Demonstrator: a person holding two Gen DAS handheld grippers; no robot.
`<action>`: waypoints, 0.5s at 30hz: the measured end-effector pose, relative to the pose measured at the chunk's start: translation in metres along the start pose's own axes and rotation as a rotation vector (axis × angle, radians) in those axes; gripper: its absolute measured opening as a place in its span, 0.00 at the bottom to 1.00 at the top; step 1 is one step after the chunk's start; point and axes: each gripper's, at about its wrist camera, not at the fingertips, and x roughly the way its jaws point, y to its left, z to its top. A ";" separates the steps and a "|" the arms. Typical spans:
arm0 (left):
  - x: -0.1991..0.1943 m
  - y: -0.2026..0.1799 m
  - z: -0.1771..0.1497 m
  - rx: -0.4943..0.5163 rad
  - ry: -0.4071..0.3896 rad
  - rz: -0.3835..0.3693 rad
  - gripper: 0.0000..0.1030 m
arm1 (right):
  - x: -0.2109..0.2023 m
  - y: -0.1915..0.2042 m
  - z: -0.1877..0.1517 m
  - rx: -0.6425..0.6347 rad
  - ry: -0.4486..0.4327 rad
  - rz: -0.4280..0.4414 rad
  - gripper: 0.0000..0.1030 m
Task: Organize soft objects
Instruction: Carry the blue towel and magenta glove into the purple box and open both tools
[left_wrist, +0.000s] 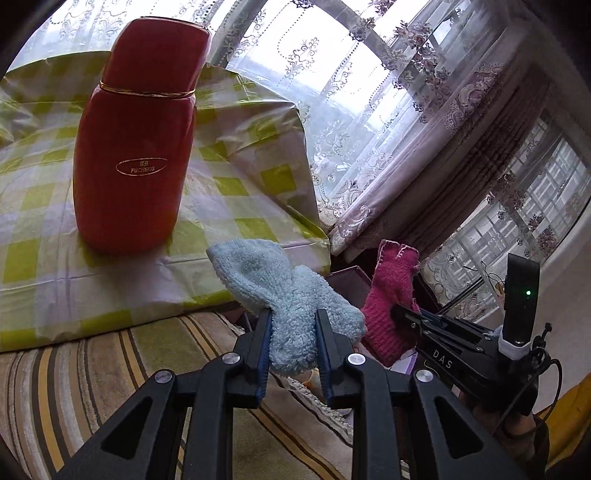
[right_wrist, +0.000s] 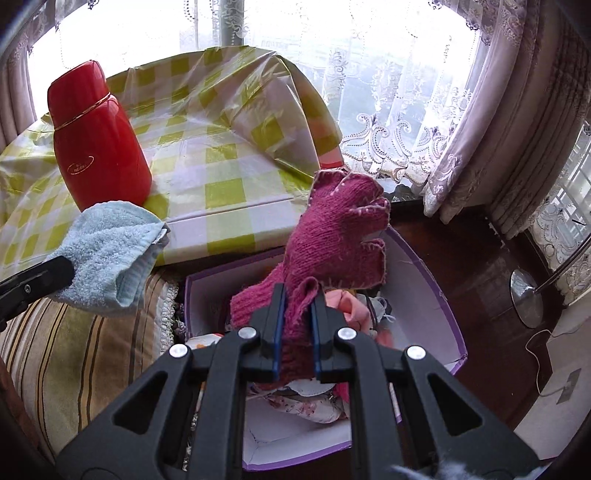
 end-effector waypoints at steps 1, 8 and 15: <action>0.004 -0.005 0.000 0.010 0.008 -0.006 0.22 | 0.000 -0.006 -0.001 0.009 0.002 -0.009 0.15; 0.023 -0.034 -0.002 0.071 0.056 -0.042 0.23 | 0.002 -0.038 -0.008 0.054 0.014 -0.064 0.16; 0.035 -0.053 -0.003 0.112 0.077 -0.073 0.24 | 0.005 -0.060 -0.012 0.094 0.027 -0.099 0.18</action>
